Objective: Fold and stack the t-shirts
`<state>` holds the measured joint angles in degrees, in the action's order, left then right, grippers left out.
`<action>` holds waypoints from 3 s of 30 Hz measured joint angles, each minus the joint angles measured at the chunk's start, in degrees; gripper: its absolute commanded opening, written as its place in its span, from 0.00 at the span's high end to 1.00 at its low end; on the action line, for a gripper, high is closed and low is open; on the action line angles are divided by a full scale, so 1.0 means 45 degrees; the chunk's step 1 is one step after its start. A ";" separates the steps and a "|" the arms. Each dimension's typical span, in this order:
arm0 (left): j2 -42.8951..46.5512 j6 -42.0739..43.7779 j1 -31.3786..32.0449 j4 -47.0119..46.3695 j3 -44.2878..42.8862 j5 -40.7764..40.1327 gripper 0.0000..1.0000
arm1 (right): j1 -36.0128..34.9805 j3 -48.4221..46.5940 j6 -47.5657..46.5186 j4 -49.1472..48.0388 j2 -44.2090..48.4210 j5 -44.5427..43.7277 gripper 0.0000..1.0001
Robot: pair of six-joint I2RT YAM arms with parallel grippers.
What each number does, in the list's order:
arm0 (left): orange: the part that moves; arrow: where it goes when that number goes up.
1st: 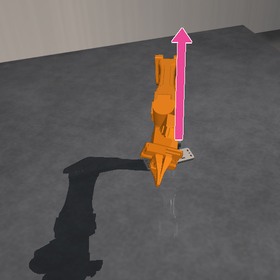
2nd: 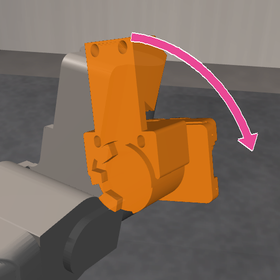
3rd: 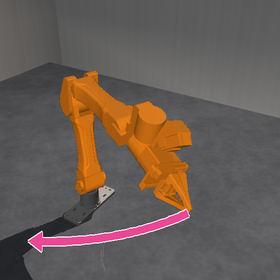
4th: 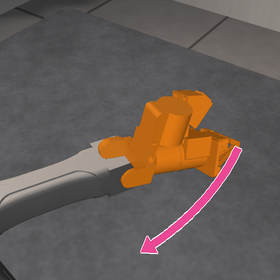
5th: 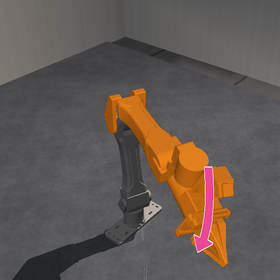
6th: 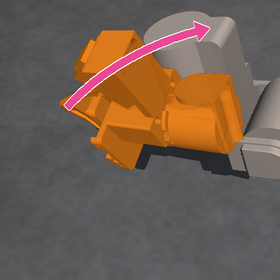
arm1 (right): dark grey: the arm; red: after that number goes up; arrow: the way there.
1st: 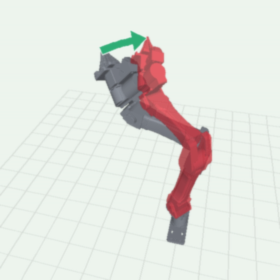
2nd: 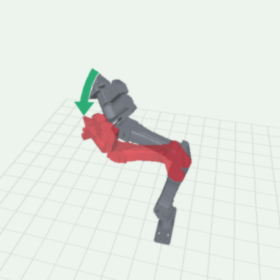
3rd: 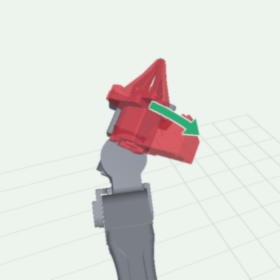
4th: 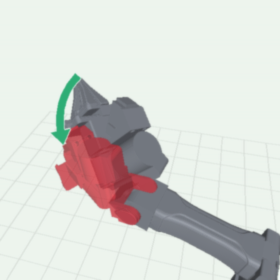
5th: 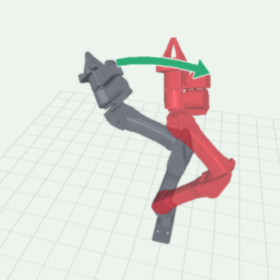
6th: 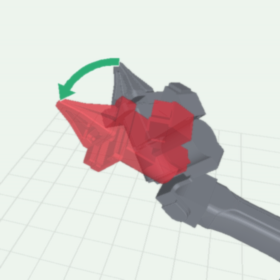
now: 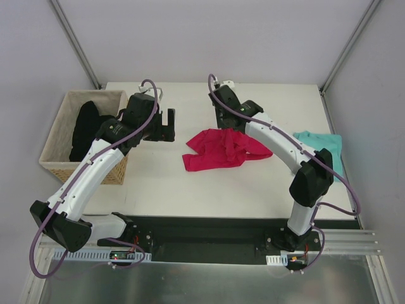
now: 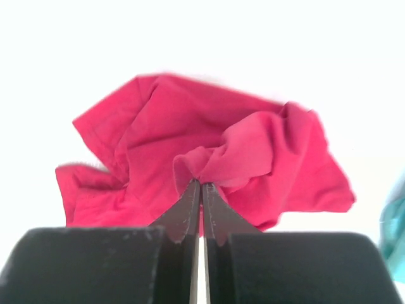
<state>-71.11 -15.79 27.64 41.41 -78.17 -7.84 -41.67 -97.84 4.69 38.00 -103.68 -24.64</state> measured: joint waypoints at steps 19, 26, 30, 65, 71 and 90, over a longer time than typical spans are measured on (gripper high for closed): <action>0.0209 -0.0005 -0.0165 -0.0112 0.0053 0.0015 0.05 | 0.0831 -0.3147 -0.4056 0.0845 0.1404 -0.2399 0.99; 0.0233 -0.0019 -0.0165 -0.0345 0.0398 0.0039 0.05 | 0.0996 -0.3497 -0.4925 0.0335 0.2108 -0.2317 0.99; 0.0233 -0.0053 -0.0165 -0.0476 0.0704 0.0112 0.08 | 0.0986 -0.3628 -0.4998 0.0272 0.2244 -0.2045 0.99; -0.3070 -0.0306 -0.0165 -0.2788 0.1938 0.2317 0.15 | 0.0583 -0.3444 -0.5629 0.0063 0.3648 -0.1778 0.99; -0.3861 -0.0306 -0.0165 -0.3070 0.1953 0.2720 0.15 | 0.0583 -0.3371 -0.5770 0.0058 0.3648 -0.1802 0.99; -0.5503 -0.0724 0.0534 -0.3842 0.2157 0.3560 0.37 | 0.0583 -0.3419 -0.5931 0.0029 0.3643 -0.1797 0.99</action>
<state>-95.88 -19.05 30.04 24.12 -68.47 8.19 -39.05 -113.23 -22.00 38.13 -87.29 -32.73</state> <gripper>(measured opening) 0.669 0.018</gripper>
